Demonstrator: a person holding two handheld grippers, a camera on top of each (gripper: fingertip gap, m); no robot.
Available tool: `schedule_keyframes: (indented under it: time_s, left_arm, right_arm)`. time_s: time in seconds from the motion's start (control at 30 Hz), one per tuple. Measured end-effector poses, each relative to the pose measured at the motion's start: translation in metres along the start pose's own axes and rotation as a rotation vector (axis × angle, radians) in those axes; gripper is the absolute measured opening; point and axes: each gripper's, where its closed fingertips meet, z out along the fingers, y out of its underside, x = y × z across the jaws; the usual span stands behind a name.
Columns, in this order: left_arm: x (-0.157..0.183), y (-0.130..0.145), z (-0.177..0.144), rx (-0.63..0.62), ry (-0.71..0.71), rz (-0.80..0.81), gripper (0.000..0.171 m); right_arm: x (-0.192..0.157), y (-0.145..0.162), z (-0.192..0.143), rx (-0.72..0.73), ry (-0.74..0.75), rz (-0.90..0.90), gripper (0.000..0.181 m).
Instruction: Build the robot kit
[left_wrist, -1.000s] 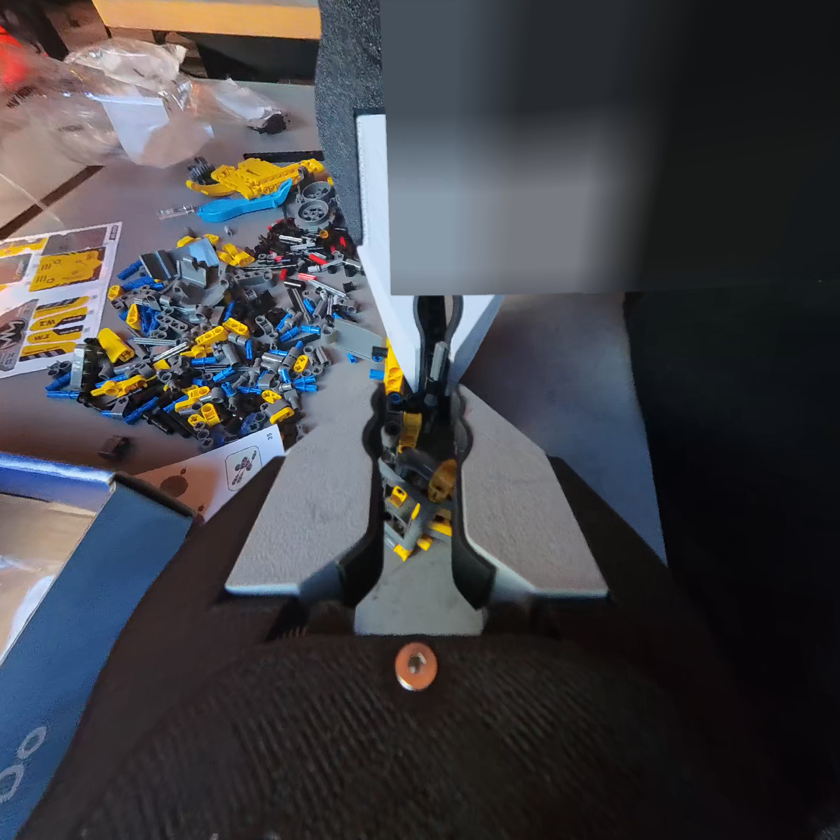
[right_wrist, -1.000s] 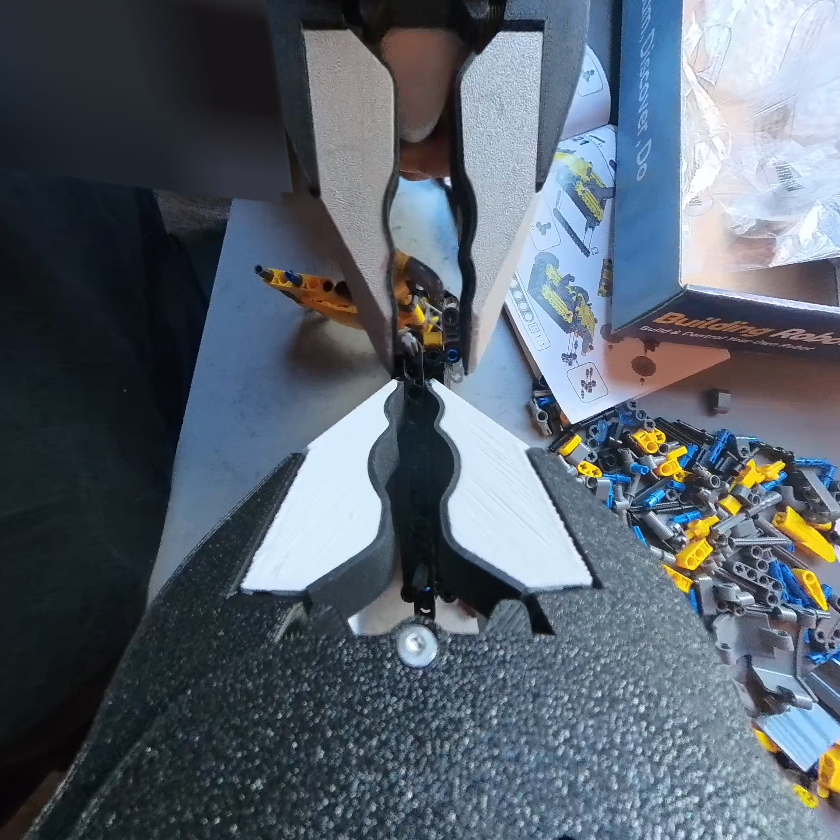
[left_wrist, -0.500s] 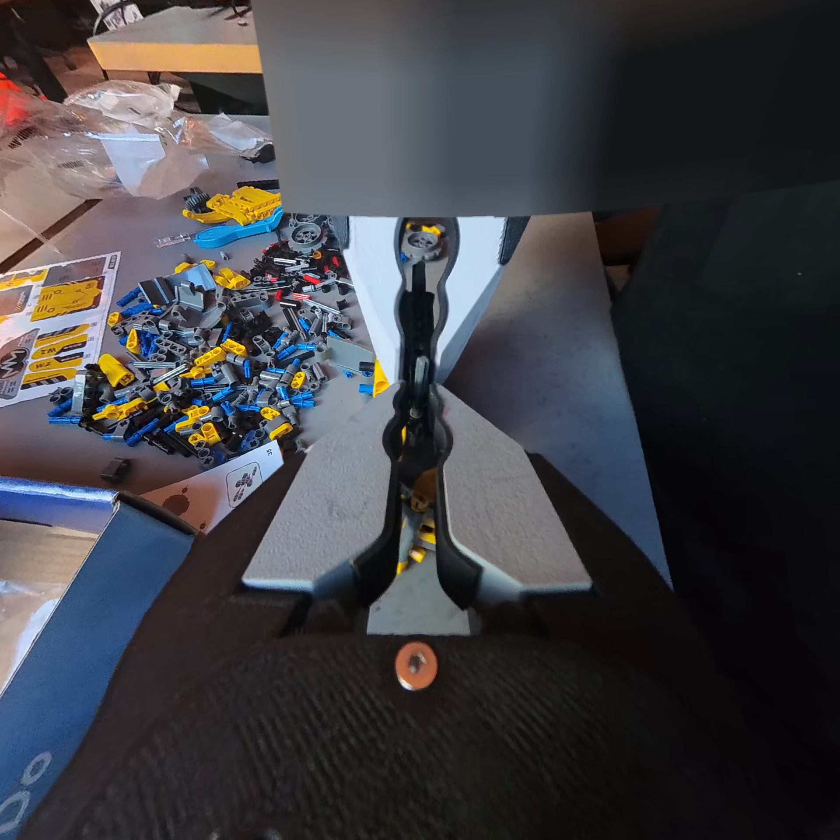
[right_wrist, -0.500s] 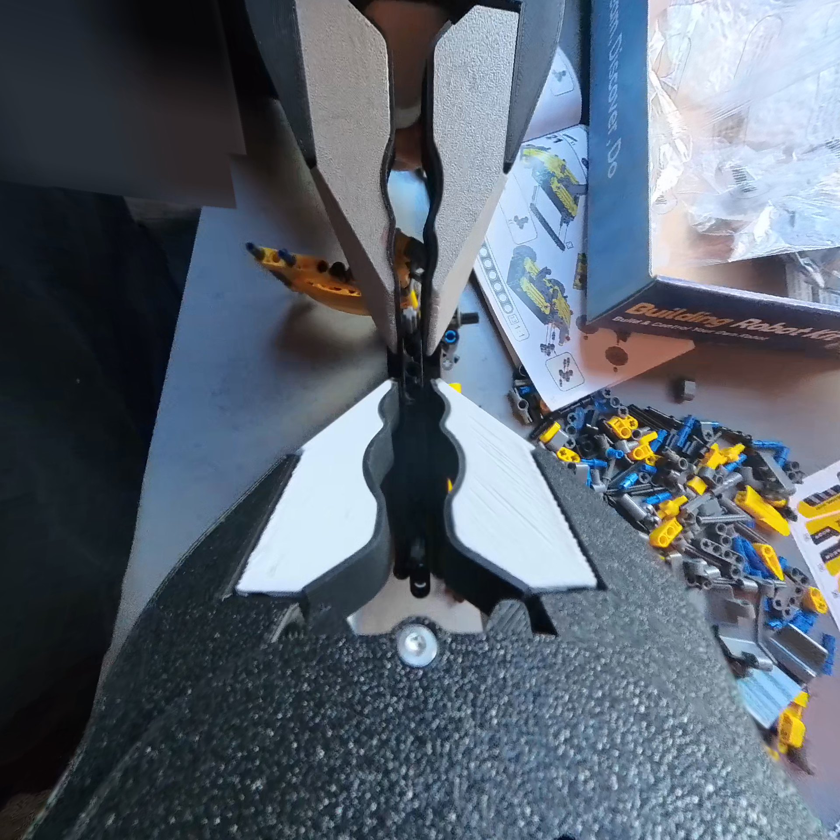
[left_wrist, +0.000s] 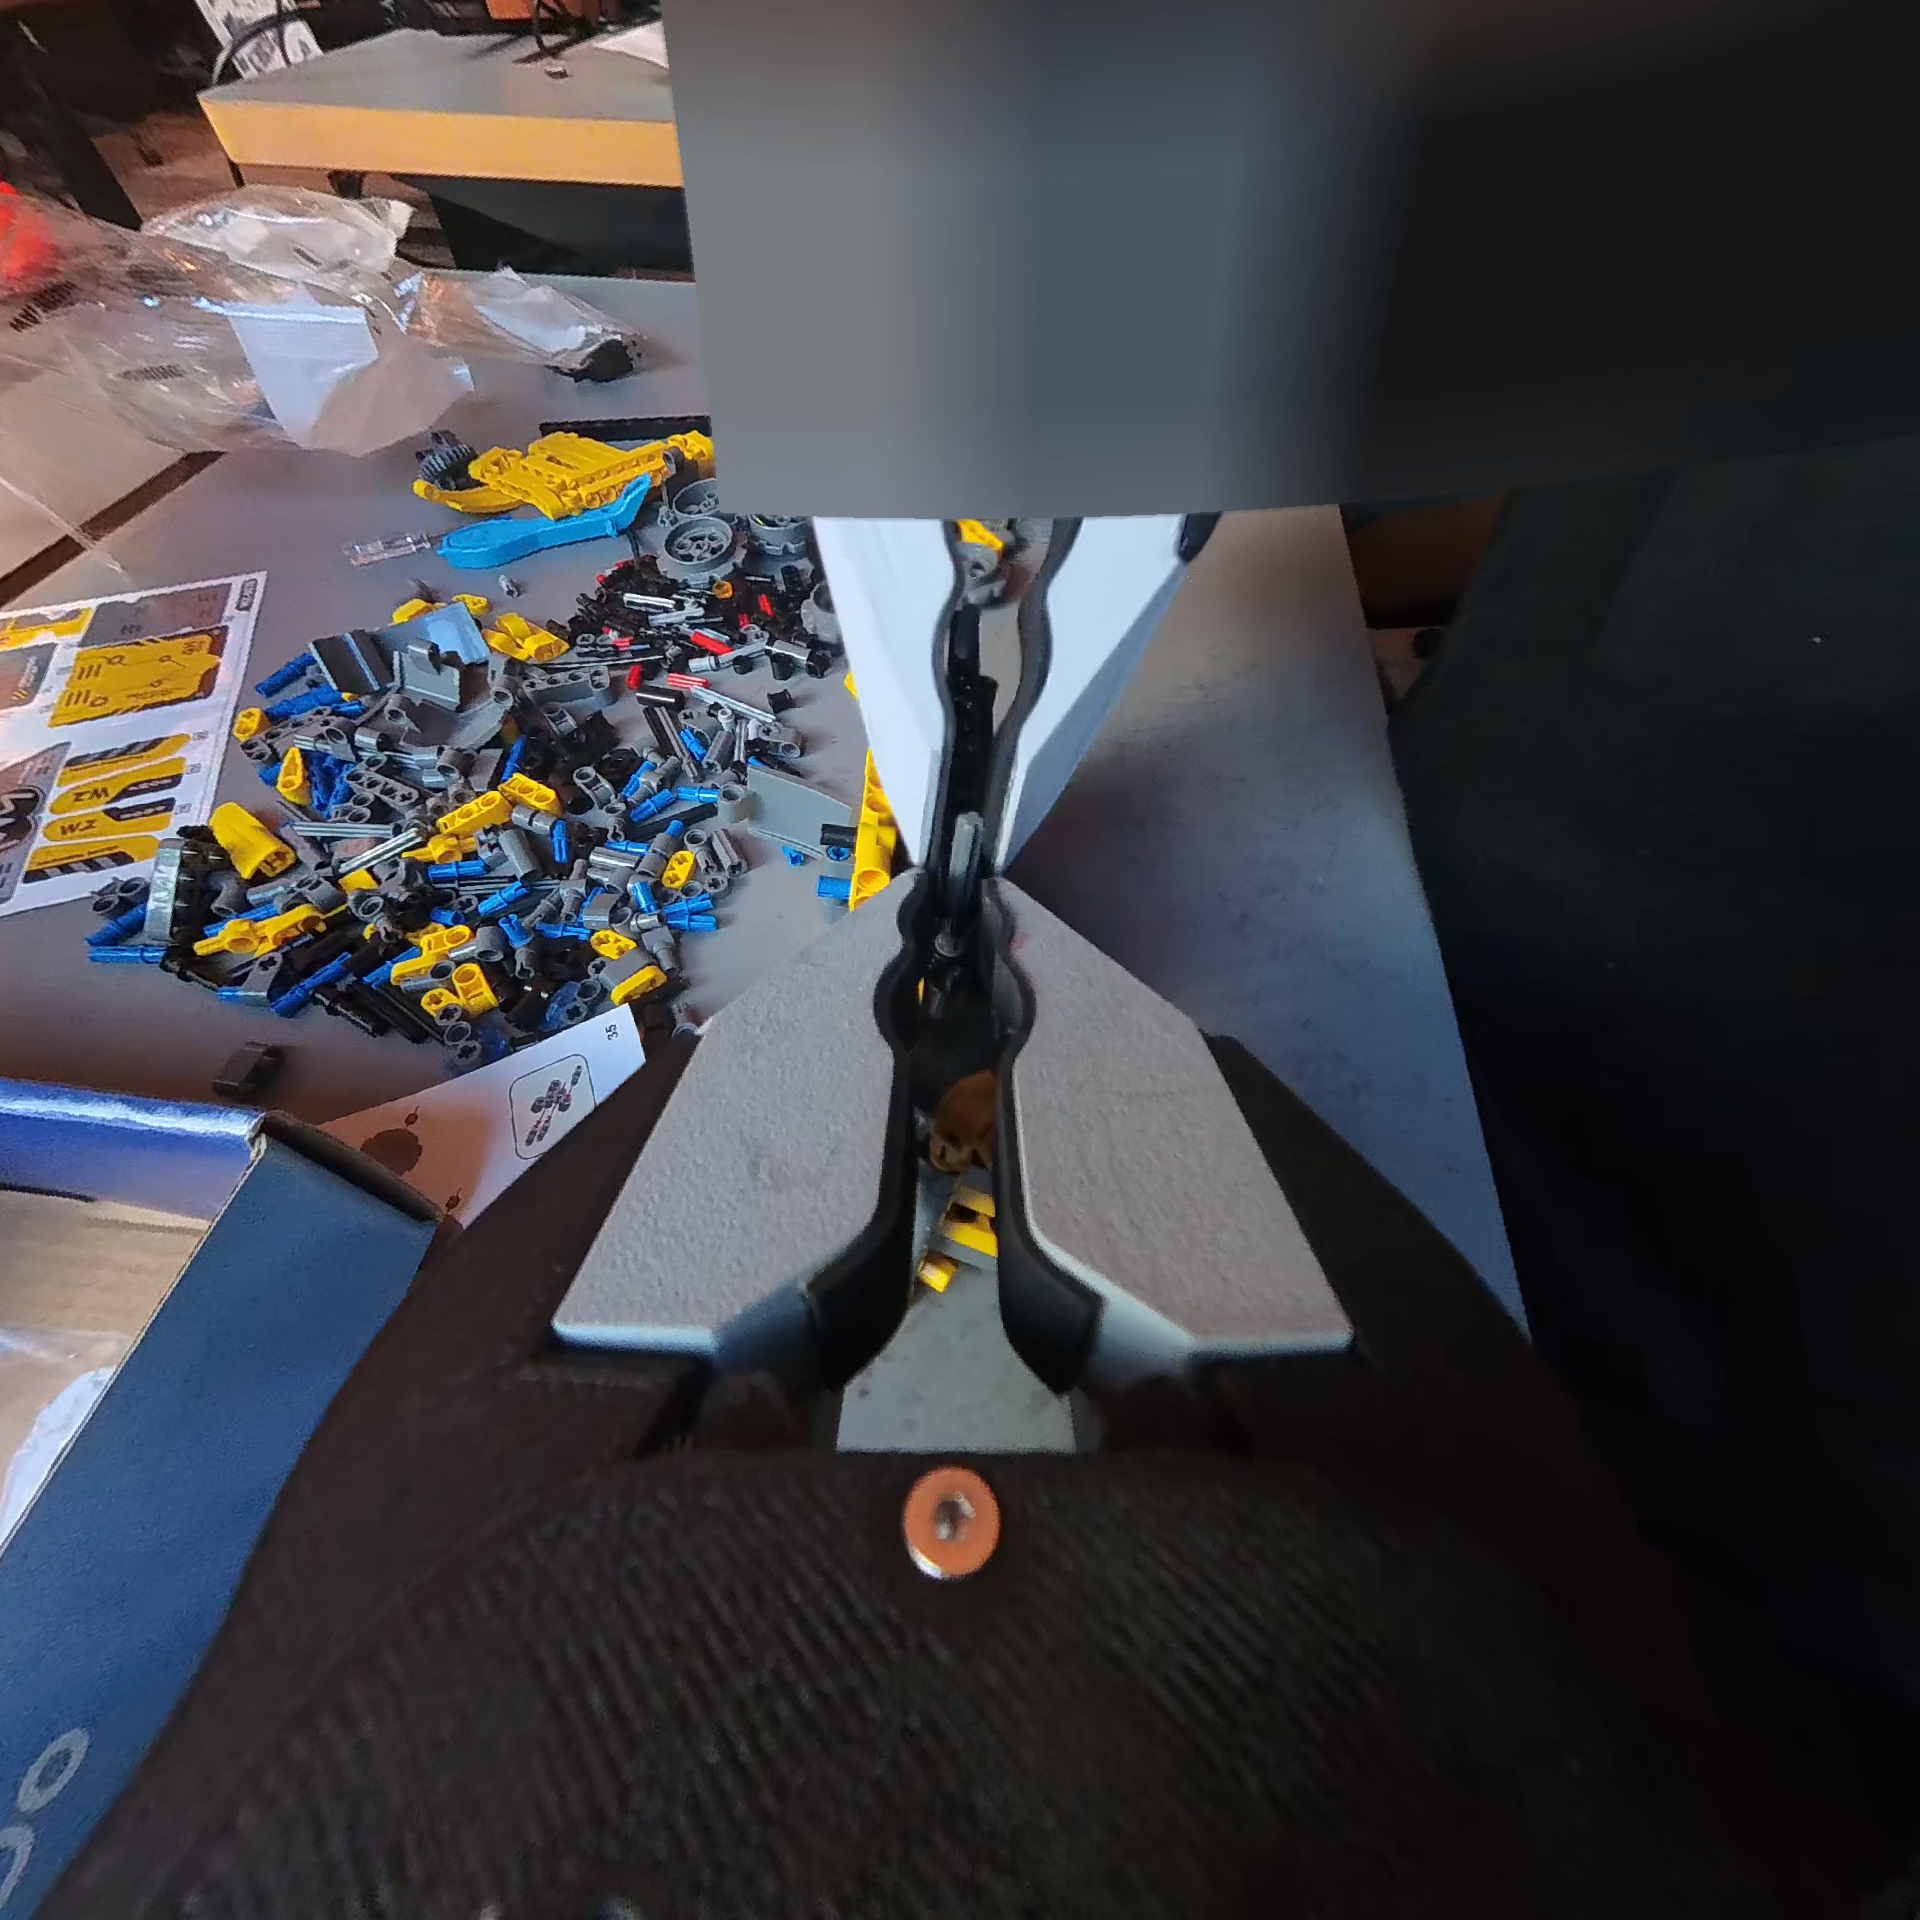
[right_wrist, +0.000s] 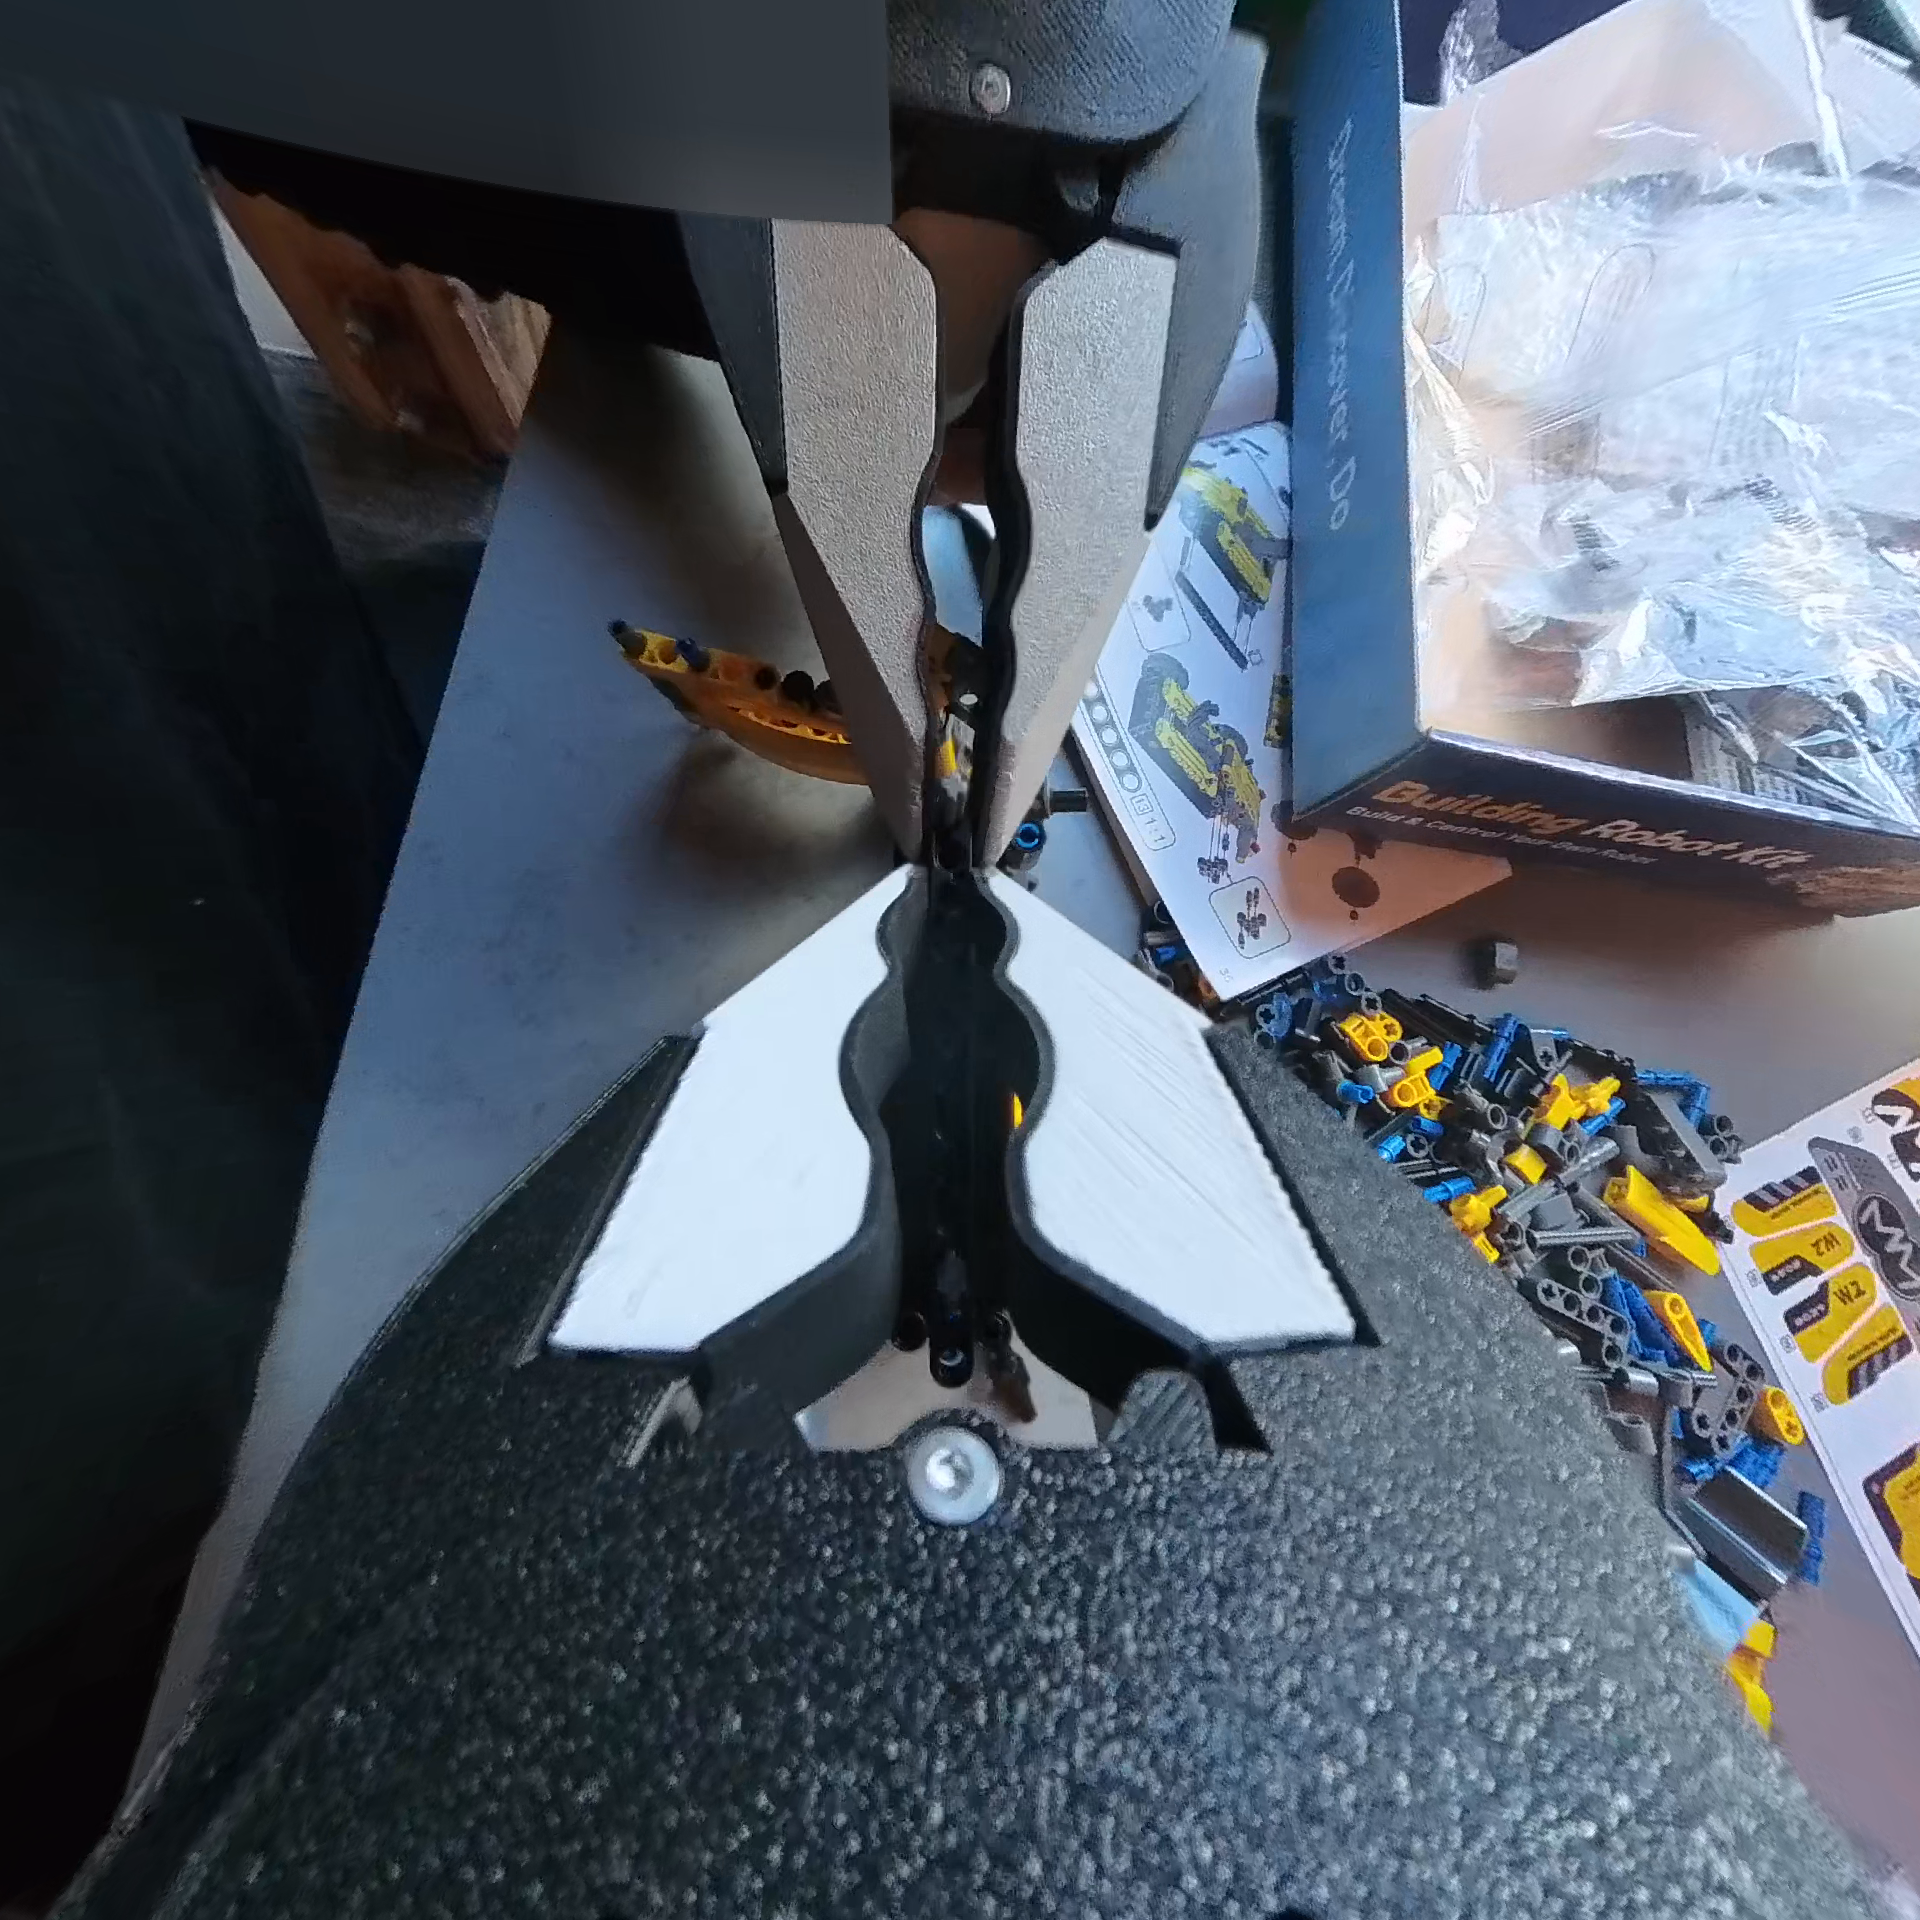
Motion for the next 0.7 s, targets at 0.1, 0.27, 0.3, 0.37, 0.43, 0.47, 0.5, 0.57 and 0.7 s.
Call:
schedule_keyframes:
  time_s: [0.1,0.27,0.3,0.37,0.43,0.47,0.5,0.57,0.7]
  left_arm:
    - [0.0,0.0,0.0,0.002,0.0,-0.001,0.005]
    - [-0.001,0.0,-0.001,-0.003,-0.008,-0.004,0.005]
    - [-0.003,0.001,-0.003,-0.011,-0.019,0.0,0.008]
    - [-0.006,-0.004,-0.01,0.009,-0.037,-0.007,0.032]
    - [-0.013,0.0,-0.015,-0.011,-0.059,-0.039,0.06]
    - [-0.016,0.009,-0.015,-0.063,-0.059,-0.054,0.062]
    - [-0.018,0.016,-0.013,-0.107,-0.056,-0.066,0.062]
    - [-0.012,0.023,-0.005,-0.149,-0.016,-0.071,0.056]
    - [-0.013,0.037,0.007,-0.258,-0.032,-0.056,0.042]
  right_arm:
    - [0.0,0.0,0.0,0.005,-0.006,0.014,0.008]
    - [0.001,-0.001,0.001,-0.016,0.0,0.006,0.008]
    - [0.002,-0.001,0.001,-0.021,0.0,0.009,0.008]
    - [0.002,0.0,0.001,-0.03,0.001,0.011,0.008]
    - [0.002,0.0,0.002,-0.036,-0.001,0.013,0.008]
    - [0.003,0.0,0.002,-0.04,0.0,0.016,0.008]
    - [0.003,0.0,0.002,-0.045,-0.001,0.02,0.008]
    - [0.004,0.0,0.002,-0.053,0.001,0.026,0.008]
    - [0.006,0.0,0.003,-0.074,0.006,0.039,0.008]
